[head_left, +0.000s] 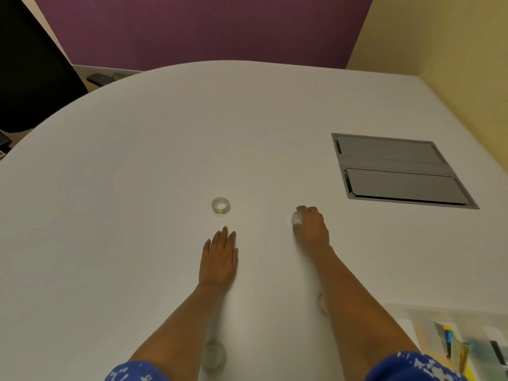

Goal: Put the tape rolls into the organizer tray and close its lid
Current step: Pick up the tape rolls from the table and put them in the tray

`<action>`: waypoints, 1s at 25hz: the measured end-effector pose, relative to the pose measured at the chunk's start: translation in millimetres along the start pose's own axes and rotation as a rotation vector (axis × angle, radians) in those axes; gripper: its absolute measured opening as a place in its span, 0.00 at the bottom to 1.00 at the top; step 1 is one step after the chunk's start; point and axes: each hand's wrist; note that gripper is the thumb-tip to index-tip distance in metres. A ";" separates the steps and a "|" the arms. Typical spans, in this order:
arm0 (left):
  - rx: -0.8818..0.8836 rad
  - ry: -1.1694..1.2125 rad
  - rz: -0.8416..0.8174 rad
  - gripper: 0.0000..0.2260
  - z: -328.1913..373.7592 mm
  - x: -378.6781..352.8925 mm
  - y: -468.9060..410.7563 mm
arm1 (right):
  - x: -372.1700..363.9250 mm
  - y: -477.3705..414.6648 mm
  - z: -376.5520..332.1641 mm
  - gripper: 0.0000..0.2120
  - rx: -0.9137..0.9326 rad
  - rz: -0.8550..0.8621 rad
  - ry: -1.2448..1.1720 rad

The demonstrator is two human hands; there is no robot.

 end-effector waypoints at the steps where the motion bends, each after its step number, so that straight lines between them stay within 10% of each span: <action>1: 0.004 -0.004 -0.024 0.22 2.4 1.8 5.0 | 3.9 6.4 0.9 0.21 0.007 0.008 0.000; 25: -0.049 -0.078 -0.086 0.23 80.0 -41.9 188.2 | 87.6 211.5 99.5 0.23 0.005 0.256 -0.245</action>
Point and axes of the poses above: each hand's wrist, its own y-axis away from the middle knuckle, its own x-axis out of the back of the hand, z = x × y, and after that the axes turned 15 degrees about x, right-handed
